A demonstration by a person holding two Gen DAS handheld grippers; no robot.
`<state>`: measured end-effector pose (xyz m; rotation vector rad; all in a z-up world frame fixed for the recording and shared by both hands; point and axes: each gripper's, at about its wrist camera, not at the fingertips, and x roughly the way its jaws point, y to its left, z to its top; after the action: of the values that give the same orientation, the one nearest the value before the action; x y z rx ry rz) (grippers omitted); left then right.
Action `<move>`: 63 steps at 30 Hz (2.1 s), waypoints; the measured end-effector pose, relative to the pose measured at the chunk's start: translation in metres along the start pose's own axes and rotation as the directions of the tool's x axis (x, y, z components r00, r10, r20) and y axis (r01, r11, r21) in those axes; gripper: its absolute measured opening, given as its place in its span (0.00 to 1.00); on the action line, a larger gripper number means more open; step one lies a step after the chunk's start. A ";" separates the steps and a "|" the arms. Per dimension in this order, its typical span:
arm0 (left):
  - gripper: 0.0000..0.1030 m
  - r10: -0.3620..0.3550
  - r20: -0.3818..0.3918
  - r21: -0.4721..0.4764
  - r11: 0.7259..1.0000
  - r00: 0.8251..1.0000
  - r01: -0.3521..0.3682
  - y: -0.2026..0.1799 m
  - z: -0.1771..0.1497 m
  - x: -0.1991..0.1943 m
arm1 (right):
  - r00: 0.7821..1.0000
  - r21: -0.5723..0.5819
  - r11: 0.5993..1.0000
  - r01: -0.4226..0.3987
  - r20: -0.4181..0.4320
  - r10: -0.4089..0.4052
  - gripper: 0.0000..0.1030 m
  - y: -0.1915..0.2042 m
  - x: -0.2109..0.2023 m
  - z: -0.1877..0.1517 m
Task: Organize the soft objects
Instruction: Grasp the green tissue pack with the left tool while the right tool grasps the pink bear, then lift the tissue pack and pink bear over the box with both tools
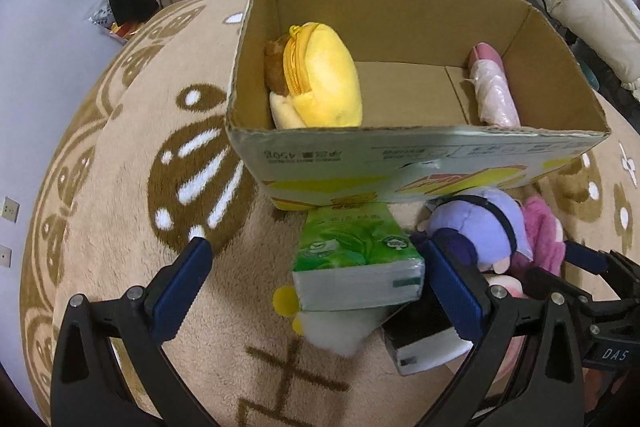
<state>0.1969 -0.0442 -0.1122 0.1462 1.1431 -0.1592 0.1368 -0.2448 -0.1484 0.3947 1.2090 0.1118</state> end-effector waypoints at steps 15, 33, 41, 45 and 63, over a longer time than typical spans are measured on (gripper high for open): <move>1.00 0.002 -0.020 -0.031 1.000 1.000 -0.002 0.006 0.001 0.014 | 0.999 0.035 0.998 0.044 -0.034 -0.042 0.94 -0.012 0.010 -0.001; 0.92 0.010 -0.021 -0.025 1.000 1.000 -0.010 0.009 -0.001 0.017 | 0.998 0.014 0.998 0.054 -0.014 -0.053 0.72 -0.002 0.015 -0.001; 0.52 -0.014 -0.023 0.009 1.000 1.000 0.014 0.001 -0.003 0.018 | 0.998 -0.030 0.998 0.048 -0.033 -0.049 0.58 0.016 0.028 -0.002; 0.51 -0.003 -0.023 0.006 1.000 1.000 0.003 0.002 -0.006 0.019 | 0.999 -0.017 0.999 0.032 -0.022 -0.033 0.54 0.015 0.028 -0.002; 0.51 0.006 0.043 -0.009 1.000 0.999 -0.006 0.006 -0.021 -0.008 | 0.995 0.004 1.000 0.014 0.099 -0.014 0.52 0.002 -0.015 -0.005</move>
<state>0.1758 -0.0340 -0.1136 0.1373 1.0999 -0.1513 0.1274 -0.2466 -0.1357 0.3899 1.1142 0.0775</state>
